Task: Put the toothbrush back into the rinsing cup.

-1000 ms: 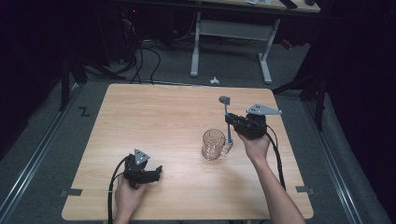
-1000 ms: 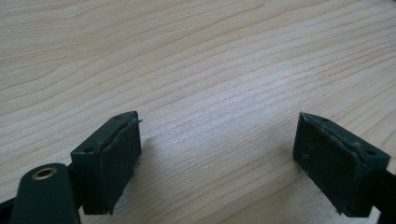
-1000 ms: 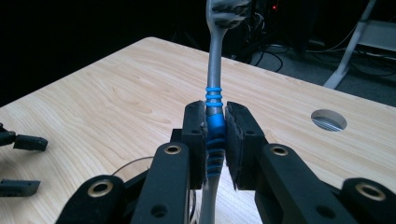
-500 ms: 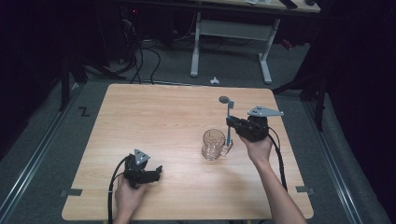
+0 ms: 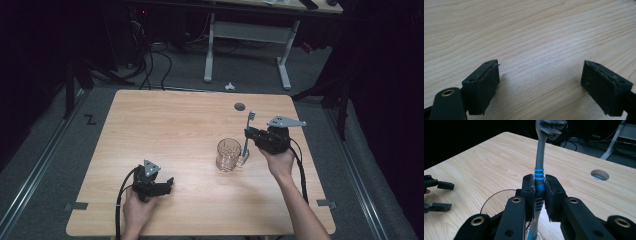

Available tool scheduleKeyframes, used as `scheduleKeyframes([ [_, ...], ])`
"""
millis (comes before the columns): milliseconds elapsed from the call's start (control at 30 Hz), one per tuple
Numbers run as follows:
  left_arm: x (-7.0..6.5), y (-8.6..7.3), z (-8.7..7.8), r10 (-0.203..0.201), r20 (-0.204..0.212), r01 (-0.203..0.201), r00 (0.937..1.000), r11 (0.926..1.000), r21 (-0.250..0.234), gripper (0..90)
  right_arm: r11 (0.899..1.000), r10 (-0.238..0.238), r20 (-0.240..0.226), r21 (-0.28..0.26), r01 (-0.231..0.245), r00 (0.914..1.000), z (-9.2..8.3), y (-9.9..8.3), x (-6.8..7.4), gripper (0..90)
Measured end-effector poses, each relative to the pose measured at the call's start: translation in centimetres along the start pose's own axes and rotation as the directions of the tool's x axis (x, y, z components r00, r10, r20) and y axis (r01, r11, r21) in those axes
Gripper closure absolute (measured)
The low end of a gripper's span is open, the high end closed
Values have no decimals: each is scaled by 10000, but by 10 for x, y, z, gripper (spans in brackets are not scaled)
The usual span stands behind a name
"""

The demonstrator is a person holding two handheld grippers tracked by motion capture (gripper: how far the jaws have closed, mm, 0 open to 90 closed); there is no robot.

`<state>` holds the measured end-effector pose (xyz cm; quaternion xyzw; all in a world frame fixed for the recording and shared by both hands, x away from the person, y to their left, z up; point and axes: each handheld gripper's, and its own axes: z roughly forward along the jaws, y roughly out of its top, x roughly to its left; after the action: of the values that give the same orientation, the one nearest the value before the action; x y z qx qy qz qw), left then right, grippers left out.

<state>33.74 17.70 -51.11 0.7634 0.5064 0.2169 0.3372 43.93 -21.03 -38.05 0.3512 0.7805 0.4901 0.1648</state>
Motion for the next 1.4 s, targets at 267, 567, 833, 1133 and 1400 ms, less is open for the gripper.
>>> scheduleKeyframes([
  [267,0,0,0,0,-1,0,10000,10000,-1,157,10000,33,17,3,-33,10000,-4,-4,-1,789],
  [567,0,0,0,-2,-2,2,10000,10000,0,157,10000,14,22,21,-14,10000,-9,-5,-1,787],
  [833,0,0,0,-1,-4,1,10000,10000,-1,157,9999,42,52,120,-43,10000,-12,-9,-2,786],
  [1133,0,0,0,-1,-5,1,10000,10000,0,158,9997,14,72,235,-16,10000,-14,-14,-2,787],
  [1400,0,0,0,-6,-4,6,10000,10000,0,157,9994,-110,141,324,105,9998,-13,-18,0,788],
])
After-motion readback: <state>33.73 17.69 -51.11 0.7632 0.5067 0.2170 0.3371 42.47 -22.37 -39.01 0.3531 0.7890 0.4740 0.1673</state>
